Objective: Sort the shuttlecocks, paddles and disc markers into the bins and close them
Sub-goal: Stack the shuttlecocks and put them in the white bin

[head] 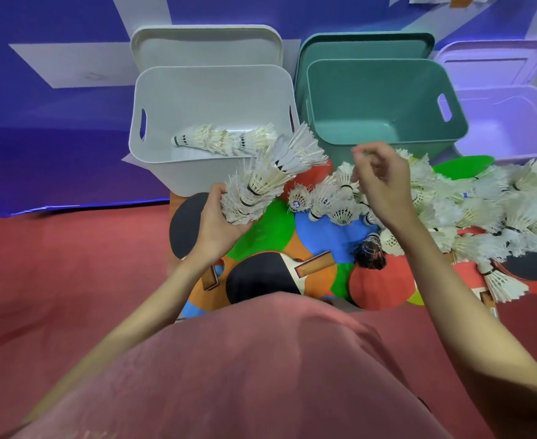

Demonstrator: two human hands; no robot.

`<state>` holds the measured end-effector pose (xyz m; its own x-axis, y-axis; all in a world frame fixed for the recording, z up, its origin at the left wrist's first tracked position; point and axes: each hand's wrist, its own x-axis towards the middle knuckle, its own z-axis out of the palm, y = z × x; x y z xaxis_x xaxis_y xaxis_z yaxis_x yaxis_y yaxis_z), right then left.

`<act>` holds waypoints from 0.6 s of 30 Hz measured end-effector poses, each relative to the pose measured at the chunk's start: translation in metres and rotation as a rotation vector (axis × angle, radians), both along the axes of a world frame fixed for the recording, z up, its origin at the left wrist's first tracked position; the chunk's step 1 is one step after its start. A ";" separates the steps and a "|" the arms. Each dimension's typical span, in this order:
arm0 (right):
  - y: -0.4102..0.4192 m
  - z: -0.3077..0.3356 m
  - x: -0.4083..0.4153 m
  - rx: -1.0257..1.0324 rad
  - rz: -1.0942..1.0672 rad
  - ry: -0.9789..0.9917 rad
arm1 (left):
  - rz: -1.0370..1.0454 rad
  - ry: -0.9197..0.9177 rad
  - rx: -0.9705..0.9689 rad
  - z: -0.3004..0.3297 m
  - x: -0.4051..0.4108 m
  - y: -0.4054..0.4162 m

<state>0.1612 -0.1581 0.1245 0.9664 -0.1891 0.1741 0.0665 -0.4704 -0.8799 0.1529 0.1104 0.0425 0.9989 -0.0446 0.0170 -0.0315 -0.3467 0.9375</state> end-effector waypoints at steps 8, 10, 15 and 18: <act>-0.002 -0.074 -0.012 -0.752 0.278 0.347 | 0.006 0.021 0.019 -0.004 0.000 0.004; -0.001 -0.083 -0.012 -0.778 0.243 0.340 | 0.014 0.024 0.021 -0.005 0.000 0.006; -0.005 -0.072 -0.012 -0.642 0.099 0.202 | 0.039 0.043 0.039 -0.009 -0.001 0.012; -0.005 -0.039 -0.012 -0.468 -0.053 0.001 | 0.029 0.036 0.055 -0.009 -0.001 0.013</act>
